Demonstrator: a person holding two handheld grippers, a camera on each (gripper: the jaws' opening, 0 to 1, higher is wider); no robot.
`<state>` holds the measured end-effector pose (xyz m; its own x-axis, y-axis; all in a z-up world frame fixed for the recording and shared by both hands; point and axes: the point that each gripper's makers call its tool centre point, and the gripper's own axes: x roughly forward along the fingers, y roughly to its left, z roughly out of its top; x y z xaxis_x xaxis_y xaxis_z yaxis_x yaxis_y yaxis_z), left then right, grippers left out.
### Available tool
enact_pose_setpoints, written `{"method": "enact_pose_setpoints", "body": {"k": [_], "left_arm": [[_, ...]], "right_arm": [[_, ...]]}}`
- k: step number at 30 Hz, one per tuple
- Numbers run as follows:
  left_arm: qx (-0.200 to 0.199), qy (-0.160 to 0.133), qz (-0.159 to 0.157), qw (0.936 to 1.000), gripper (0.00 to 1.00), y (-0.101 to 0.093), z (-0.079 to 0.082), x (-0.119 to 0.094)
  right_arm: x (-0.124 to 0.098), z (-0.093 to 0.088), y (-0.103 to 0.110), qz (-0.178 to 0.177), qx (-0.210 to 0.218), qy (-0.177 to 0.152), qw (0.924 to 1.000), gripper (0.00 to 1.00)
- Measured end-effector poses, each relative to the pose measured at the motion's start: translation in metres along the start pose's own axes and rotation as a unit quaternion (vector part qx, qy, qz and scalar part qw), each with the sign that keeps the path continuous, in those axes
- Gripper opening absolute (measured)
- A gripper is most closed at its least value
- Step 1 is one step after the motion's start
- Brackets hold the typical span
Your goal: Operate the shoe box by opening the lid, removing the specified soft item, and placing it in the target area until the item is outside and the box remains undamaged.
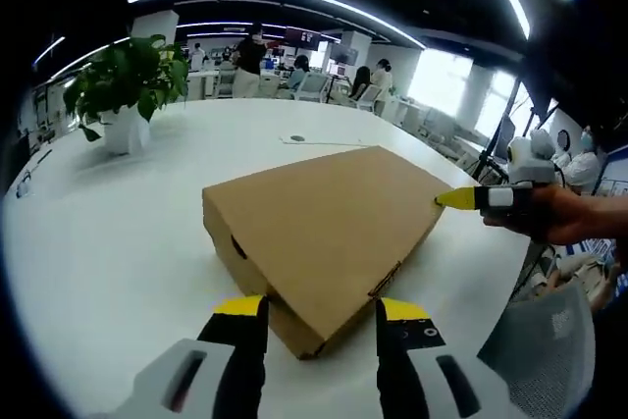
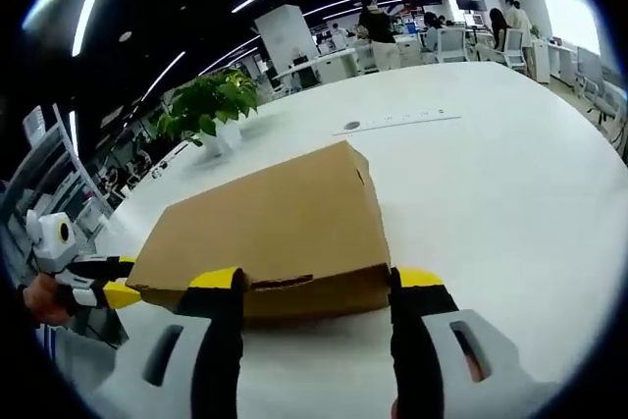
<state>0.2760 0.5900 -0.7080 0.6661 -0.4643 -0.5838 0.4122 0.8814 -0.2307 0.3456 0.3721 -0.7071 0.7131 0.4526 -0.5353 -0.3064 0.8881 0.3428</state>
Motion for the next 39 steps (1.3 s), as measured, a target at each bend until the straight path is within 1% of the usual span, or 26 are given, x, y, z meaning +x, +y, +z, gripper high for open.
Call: {"method": "enact_pose_setpoints", "body": {"k": [5, 9, 15, 20, 26, 30, 32, 34, 37, 38, 39], "left_arm": [[0.003, 0.007, 0.008, 0.9999, 0.43, -0.002, -0.014, -0.017], [0.006, 0.008, 0.012, 0.9999, 0.43, -0.007, -0.019, -0.025], [0.012, 0.014, 0.014, 0.9997, 0.44, -0.010, -0.017, -0.028], [0.011, 0.011, 0.016, 0.9998, 0.44, -0.012, -0.017, -0.029], [0.008, 0.012, 0.025, 0.9996, 0.45, -0.014, -0.016, -0.029], [0.006, 0.012, 0.024, 0.9996, 0.45, -0.013, -0.016, -0.029], [0.006, 0.013, 0.024, 0.9996, 0.45, -0.012, -0.016, -0.028], [0.007, 0.013, 0.025, 0.9996, 0.46, -0.012, -0.016, -0.028], [-0.004, 0.008, 0.022, 0.9997, 0.47, -0.013, -0.015, -0.029], [-0.005, 0.006, 0.022, 0.9997, 0.47, -0.013, -0.014, -0.029], [-0.003, 0.006, 0.022, 0.9997, 0.47, -0.012, -0.014, -0.029]], "right_arm": [[-0.014, -0.012, 0.014, 0.006, -0.012, 0.004, 0.9999, 0.56], [-0.022, -0.020, 0.019, 0.005, -0.008, -0.001, 1.0000, 0.56], [-0.022, -0.021, 0.019, 0.004, -0.006, 0.003, 1.0000, 0.56], [-0.023, -0.021, 0.019, 0.006, -0.007, 0.010, 0.9999, 0.56], [-0.024, -0.022, 0.018, 0.012, -0.006, -0.004, 0.9999, 0.56], [-0.026, -0.022, 0.017, 0.033, -0.012, -0.005, 0.9994, 0.55], [-0.027, -0.023, 0.018, 0.053, -0.025, -0.005, 0.9983, 0.56], [-0.029, -0.023, 0.019, 0.067, -0.030, -0.011, 0.9973, 0.57], [-0.034, -0.025, 0.023, 0.095, -0.053, -0.014, 0.9940, 0.59], [-0.034, -0.025, 0.023, 0.098, -0.058, -0.014, 0.9934, 0.59], [-0.035, -0.027, 0.023, 0.104, -0.076, -0.011, 0.9916, 0.59]]}}
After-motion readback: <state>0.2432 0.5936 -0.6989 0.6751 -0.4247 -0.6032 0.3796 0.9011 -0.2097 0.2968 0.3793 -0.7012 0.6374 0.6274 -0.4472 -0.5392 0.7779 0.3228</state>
